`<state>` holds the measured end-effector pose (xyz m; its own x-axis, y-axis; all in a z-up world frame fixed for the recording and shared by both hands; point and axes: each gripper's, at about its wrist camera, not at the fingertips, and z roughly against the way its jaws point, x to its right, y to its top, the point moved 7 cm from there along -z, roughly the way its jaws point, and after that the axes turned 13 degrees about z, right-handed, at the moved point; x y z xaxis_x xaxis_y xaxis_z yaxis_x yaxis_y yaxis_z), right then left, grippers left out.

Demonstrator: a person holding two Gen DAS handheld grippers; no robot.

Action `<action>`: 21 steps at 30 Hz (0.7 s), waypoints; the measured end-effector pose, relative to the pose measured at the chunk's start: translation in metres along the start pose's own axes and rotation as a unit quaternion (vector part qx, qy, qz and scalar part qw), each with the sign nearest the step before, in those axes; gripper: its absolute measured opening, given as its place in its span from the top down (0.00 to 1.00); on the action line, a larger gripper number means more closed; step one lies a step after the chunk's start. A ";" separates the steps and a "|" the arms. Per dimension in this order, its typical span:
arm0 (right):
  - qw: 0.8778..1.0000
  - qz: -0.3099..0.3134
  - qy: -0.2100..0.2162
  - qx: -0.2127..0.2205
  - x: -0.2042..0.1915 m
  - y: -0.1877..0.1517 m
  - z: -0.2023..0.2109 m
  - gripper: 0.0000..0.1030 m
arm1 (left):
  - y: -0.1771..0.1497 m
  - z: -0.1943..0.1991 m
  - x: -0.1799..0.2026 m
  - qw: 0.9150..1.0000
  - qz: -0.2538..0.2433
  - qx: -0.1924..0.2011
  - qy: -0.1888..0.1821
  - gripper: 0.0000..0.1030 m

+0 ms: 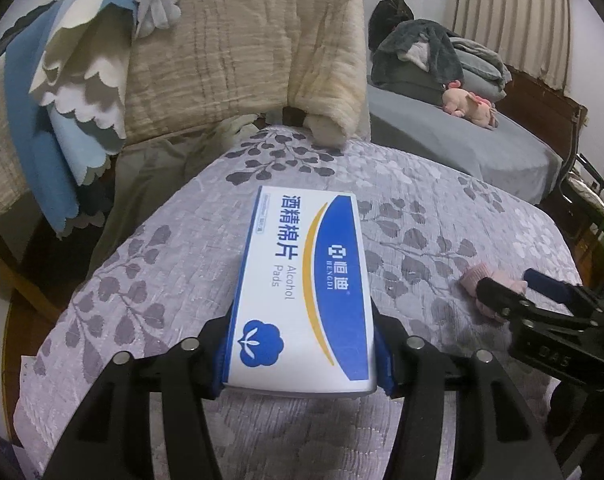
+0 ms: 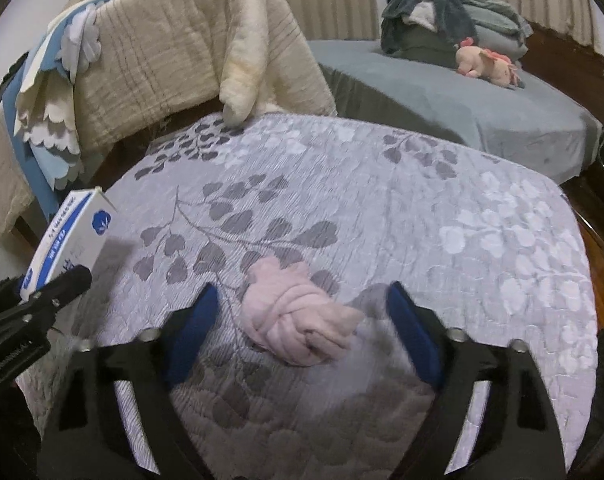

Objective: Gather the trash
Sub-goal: 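Grasp the alcohol pads box with the left tool while the right tool grasps the pink cloth, then lift the box and pink cloth and carry them over the bin with both tools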

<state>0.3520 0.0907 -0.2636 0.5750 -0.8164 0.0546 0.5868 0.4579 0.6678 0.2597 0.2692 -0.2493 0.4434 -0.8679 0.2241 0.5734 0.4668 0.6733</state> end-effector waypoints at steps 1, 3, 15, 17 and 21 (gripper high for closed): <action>1.000 0.000 0.001 -0.002 -0.001 -0.001 -0.001 0.26 | 0.000 0.000 -0.001 1.000 0.001 0.000 -0.001 0.47; 1.000 0.001 0.004 -0.006 -0.002 -0.001 -0.003 0.33 | 0.000 0.001 0.000 1.000 0.002 -0.001 -0.002 0.47; 1.000 -0.002 0.017 -0.008 -0.003 -0.004 0.007 0.53 | 0.001 0.011 0.007 1.000 -0.004 0.005 -0.006 0.47; 1.000 -0.003 0.016 -0.006 -0.001 -0.003 0.011 0.53 | 0.003 0.014 0.010 1.000 -0.005 0.008 -0.009 0.47; 1.000 -0.009 0.015 0.002 0.004 -0.002 0.023 0.53 | 0.004 0.021 0.017 1.000 -0.007 0.011 -0.014 0.47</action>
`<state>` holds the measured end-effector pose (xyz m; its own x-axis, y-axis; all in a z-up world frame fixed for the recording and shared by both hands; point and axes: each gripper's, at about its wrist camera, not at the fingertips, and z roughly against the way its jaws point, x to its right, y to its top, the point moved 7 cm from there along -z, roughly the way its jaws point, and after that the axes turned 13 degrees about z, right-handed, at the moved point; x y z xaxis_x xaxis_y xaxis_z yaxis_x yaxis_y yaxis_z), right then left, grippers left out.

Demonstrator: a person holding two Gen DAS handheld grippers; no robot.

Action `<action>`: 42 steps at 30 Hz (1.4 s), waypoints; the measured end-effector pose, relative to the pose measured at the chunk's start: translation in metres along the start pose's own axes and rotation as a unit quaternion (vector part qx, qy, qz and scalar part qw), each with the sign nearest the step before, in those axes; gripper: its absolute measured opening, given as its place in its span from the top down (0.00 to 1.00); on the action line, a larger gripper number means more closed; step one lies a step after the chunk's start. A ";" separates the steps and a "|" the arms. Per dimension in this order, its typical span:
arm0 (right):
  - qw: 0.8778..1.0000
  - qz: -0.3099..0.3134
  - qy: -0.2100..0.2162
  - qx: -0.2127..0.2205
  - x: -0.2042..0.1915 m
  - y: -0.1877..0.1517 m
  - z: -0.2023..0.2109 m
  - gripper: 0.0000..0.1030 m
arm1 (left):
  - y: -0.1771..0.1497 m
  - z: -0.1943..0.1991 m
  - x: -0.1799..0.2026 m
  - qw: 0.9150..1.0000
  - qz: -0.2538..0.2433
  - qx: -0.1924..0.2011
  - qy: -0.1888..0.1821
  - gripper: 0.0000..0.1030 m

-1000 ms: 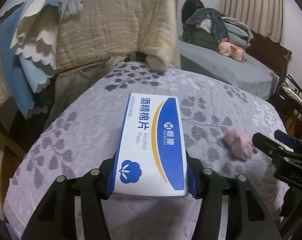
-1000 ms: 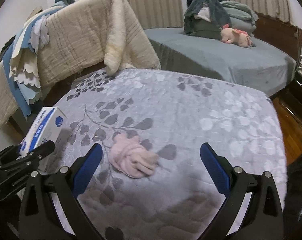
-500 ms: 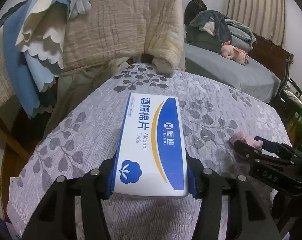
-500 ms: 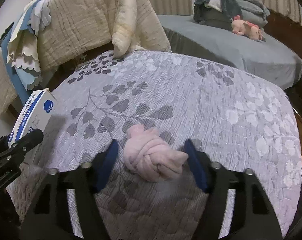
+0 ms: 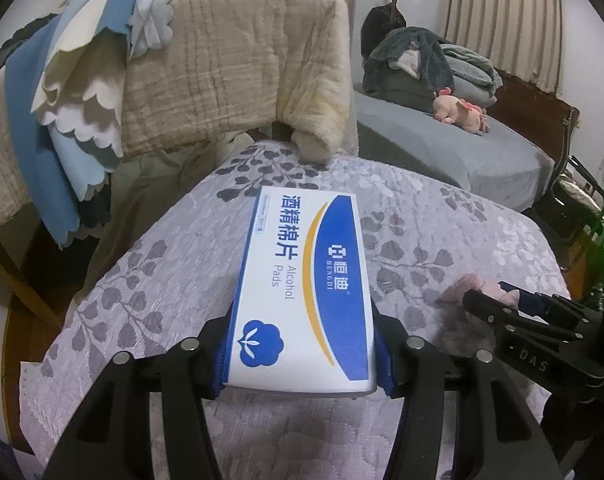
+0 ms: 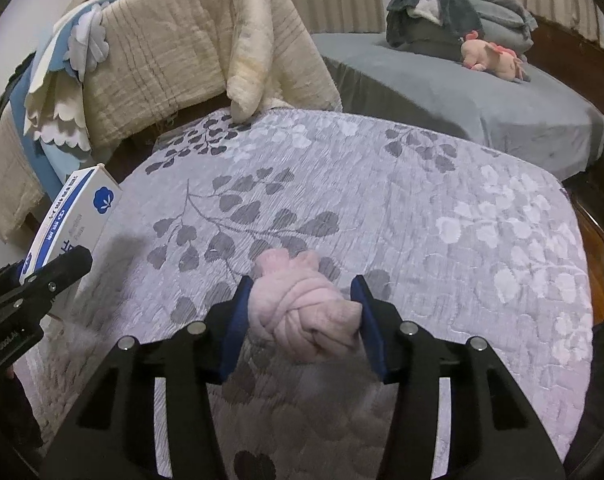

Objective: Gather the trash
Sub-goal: 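Lift the box and pink cloth and carry them over the bin with both tools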

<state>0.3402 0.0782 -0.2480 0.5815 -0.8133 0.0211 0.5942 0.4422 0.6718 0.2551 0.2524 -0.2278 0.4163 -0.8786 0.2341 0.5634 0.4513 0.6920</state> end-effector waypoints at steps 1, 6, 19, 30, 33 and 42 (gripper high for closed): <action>1.000 -0.001 0.000 0.002 0.001 0.000 0.003 0.53 | 0.000 0.002 0.003 1.000 -0.002 0.001 -0.001 0.47; 1.000 -0.001 -0.002 0.015 0.008 0.001 0.023 0.53 | -0.001 0.010 0.015 1.000 -0.008 0.000 -0.006 0.47; 0.999 -0.004 -0.011 0.052 0.024 -0.006 0.094 0.53 | -0.008 0.050 0.054 0.999 -0.024 0.005 -0.033 0.47; 0.996 -0.015 -0.029 0.088 0.048 -0.024 0.163 0.54 | -0.029 0.090 0.103 0.996 -0.043 0.003 -0.072 0.47; 0.994 -0.021 -0.038 0.096 0.057 -0.031 0.180 0.54 | -0.035 0.101 0.119 0.995 -0.051 0.004 -0.085 0.47; 0.990 -0.044 -0.068 0.115 0.093 -0.057 0.227 0.54 | -0.049 0.124 0.163 0.990 -0.075 0.005 -0.116 0.47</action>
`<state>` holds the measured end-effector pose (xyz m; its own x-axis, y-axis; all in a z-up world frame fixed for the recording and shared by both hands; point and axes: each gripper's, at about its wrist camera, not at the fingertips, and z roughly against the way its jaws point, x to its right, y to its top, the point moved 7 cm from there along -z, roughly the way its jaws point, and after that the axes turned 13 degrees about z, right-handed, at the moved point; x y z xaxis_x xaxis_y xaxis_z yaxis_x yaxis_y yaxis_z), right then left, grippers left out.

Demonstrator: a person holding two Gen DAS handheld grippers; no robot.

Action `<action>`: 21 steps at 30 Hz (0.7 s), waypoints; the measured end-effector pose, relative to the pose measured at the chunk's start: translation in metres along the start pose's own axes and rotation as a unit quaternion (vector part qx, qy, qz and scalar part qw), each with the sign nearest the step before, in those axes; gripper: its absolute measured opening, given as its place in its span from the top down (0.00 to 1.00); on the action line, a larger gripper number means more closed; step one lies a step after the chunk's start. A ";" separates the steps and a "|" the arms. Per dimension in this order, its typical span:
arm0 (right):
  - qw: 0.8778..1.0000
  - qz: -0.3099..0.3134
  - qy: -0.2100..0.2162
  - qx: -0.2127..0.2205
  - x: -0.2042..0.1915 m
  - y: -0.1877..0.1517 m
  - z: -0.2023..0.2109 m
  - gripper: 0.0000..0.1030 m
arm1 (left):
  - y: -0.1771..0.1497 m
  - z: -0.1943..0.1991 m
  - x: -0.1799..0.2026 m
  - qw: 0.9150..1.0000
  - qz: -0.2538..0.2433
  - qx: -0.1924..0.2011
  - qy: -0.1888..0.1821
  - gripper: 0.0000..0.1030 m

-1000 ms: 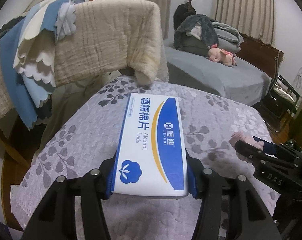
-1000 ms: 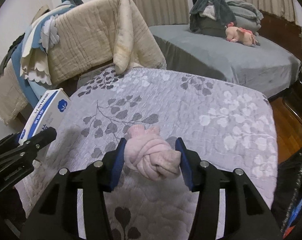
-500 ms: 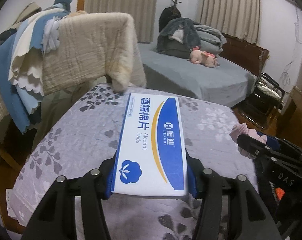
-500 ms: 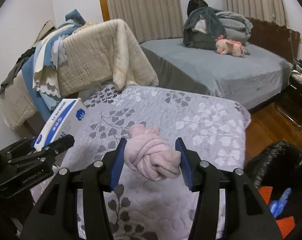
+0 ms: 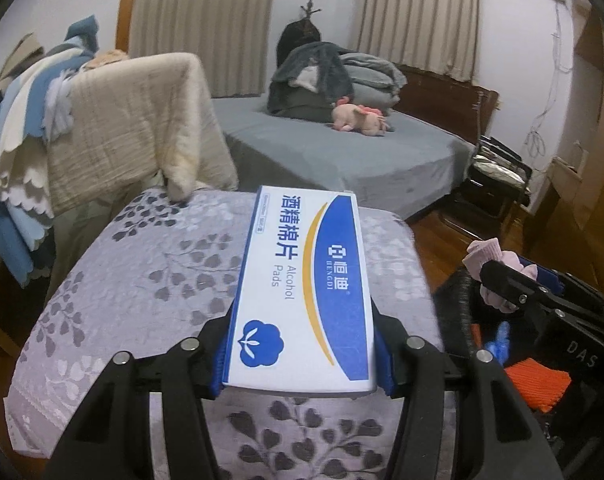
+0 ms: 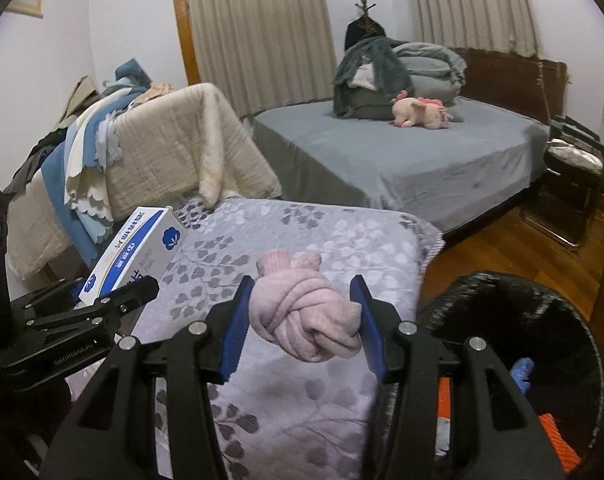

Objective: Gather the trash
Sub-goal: 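Lift the box and pink cloth and carry them over the bin with both tools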

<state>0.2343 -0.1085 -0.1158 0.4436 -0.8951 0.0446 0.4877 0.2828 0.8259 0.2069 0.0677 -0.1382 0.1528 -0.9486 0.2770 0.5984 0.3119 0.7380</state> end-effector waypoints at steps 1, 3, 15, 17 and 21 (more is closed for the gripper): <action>1.000 -0.003 -0.004 0.002 0.006 -0.001 0.005 0.54 | -0.001 0.001 0.007 1.000 -0.004 0.000 -0.004 0.47; 1.000 -0.007 -0.013 0.006 0.016 -0.004 0.014 0.54 | -0.003 0.001 0.017 1.000 -0.008 -0.001 -0.011 0.47; 0.997 -0.034 -0.070 0.015 0.082 -0.033 0.066 0.54 | -0.022 -0.003 0.097 0.996 -0.052 -0.016 -0.064 0.47; 0.996 -0.041 -0.081 0.014 0.094 -0.040 0.073 0.54 | -0.028 -0.005 0.114 0.995 -0.063 -0.020 -0.076 0.47; 0.993 -0.055 -0.103 0.012 0.117 -0.054 0.087 0.54 | -0.037 -0.008 0.141 0.992 -0.079 -0.025 -0.095 0.47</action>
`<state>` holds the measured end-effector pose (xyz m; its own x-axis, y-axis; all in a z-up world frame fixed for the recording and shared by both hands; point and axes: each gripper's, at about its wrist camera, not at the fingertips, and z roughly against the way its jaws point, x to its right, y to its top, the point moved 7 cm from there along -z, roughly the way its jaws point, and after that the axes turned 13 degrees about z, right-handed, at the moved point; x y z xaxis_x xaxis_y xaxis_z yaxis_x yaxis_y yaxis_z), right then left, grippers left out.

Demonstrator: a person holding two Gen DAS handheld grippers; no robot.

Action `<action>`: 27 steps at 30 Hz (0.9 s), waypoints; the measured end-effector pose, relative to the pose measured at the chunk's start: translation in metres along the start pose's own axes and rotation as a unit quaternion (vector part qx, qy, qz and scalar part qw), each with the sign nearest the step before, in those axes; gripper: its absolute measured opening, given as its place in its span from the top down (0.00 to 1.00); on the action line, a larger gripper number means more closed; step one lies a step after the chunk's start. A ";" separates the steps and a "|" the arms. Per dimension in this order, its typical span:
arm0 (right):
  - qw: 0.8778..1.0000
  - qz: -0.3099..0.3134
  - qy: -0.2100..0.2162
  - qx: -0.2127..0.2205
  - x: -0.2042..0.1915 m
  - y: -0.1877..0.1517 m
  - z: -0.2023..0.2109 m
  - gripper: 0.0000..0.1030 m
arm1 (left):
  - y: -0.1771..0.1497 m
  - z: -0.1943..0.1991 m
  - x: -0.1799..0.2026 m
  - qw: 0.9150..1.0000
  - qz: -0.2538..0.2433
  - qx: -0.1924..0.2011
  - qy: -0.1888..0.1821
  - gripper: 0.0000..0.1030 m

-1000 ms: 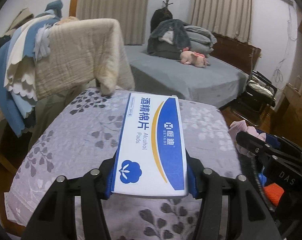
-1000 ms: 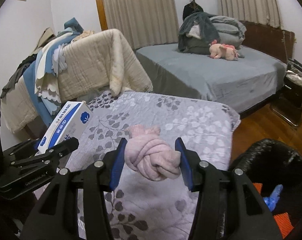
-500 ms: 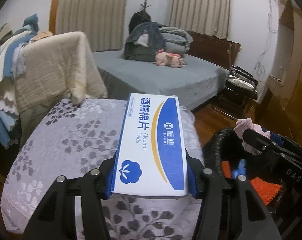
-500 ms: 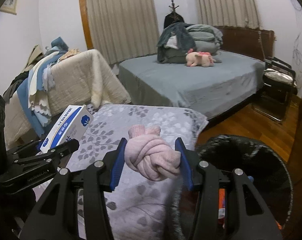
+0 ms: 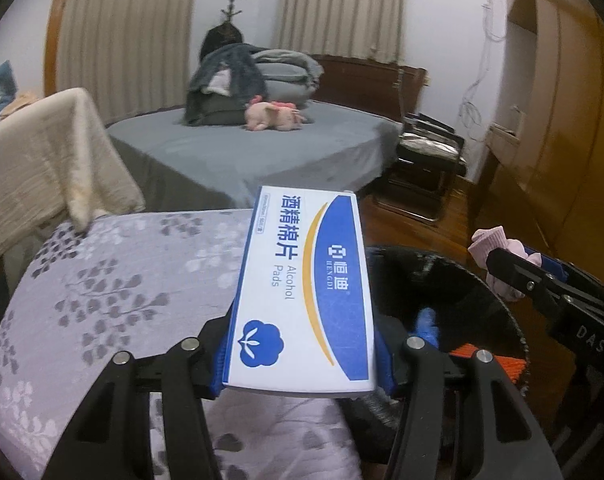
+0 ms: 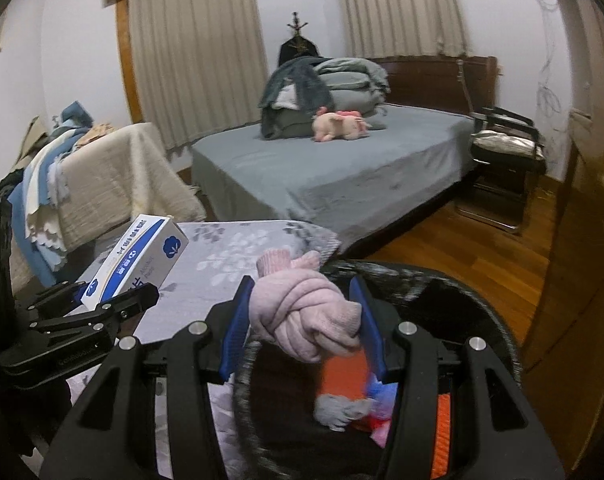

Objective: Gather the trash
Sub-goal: 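Lift the box and pink cloth and carry them over the bin with both tools, then open both tools over the bin to drop the box and pink cloth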

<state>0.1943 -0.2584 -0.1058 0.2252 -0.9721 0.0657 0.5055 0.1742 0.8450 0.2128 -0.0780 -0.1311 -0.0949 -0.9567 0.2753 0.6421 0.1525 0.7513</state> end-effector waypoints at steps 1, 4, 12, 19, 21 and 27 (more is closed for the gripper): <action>1.000 -0.003 -0.004 -0.001 0.006 -0.002 0.002 0.54 | -0.001 -0.002 0.005 1.000 -0.003 -0.001 -0.004 0.47; 1.000 -0.006 -0.018 -0.003 0.020 -0.008 0.006 0.54 | -0.005 -0.008 0.025 1.000 -0.015 -0.006 -0.018 0.47; 0.999 -0.021 -0.045 -0.010 0.054 -0.022 0.012 0.54 | -0.016 -0.029 0.072 0.998 -0.043 -0.021 -0.049 0.47; 0.998 -0.028 -0.056 -0.018 0.072 -0.032 0.007 0.54 | -0.025 -0.052 0.095 0.996 -0.057 -0.037 -0.063 0.47; 0.998 -0.031 -0.058 -0.020 0.075 -0.034 0.005 0.54 | -0.026 -0.056 0.098 0.996 -0.058 -0.038 -0.064 0.47; 0.997 -0.037 -0.064 -0.029 0.084 -0.040 -0.003 0.51 | -0.029 -0.068 0.101 0.994 -0.059 -0.046 -0.073 0.47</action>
<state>0.1953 -0.3461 -0.1358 0.0787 -0.9941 0.0751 0.5655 0.1066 0.8178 0.2361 -0.1960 -0.1655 -0.2791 -0.9189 0.2787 0.6866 0.0119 0.7270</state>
